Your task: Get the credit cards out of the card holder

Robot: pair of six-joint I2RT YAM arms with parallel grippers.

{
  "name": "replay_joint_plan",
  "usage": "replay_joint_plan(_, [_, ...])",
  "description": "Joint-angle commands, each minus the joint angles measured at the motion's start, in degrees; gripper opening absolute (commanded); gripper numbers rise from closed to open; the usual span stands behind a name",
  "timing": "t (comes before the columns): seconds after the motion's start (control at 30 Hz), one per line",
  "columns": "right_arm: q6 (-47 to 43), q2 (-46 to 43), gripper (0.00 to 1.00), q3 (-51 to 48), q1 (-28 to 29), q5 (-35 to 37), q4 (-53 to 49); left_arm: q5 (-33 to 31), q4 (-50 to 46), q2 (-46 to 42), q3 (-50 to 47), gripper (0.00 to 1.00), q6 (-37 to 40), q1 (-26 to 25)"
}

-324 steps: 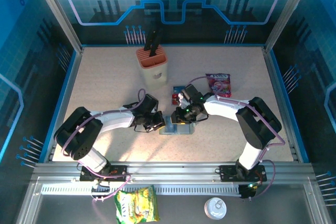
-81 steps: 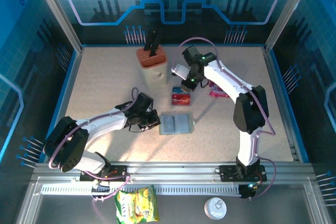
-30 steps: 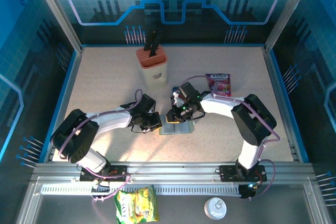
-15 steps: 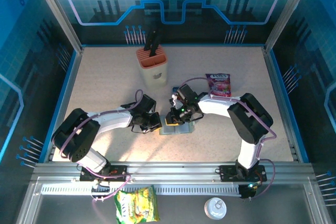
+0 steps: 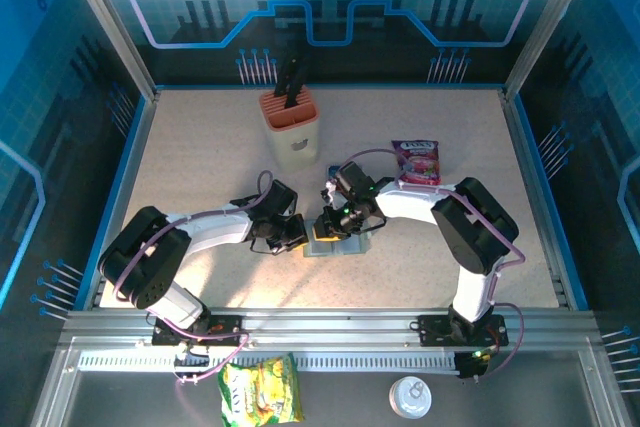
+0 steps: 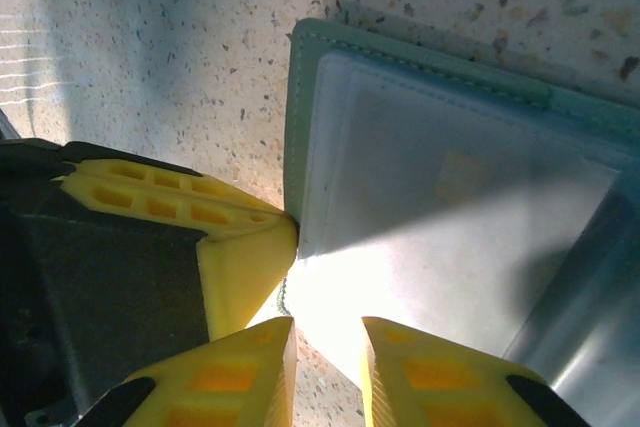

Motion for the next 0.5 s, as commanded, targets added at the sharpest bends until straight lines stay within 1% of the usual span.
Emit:
replay_joint_plan(0.0, [0.64,1.54,0.24,0.14,0.91,0.49,0.30,-0.64,-1.30,0.53,-0.87,0.00,1.49,0.43])
replay_joint_plan(0.2, [0.82,1.47,0.26,-0.07,0.94,2.70,-0.34,-0.80,-1.56,0.68,-0.86,0.00,1.44,0.39])
replay_joint_plan(0.47, [-0.53,0.62,0.28,0.53,0.90,6.70,-4.51,-0.77,-2.09,0.91,-0.59,0.00,1.67,0.42])
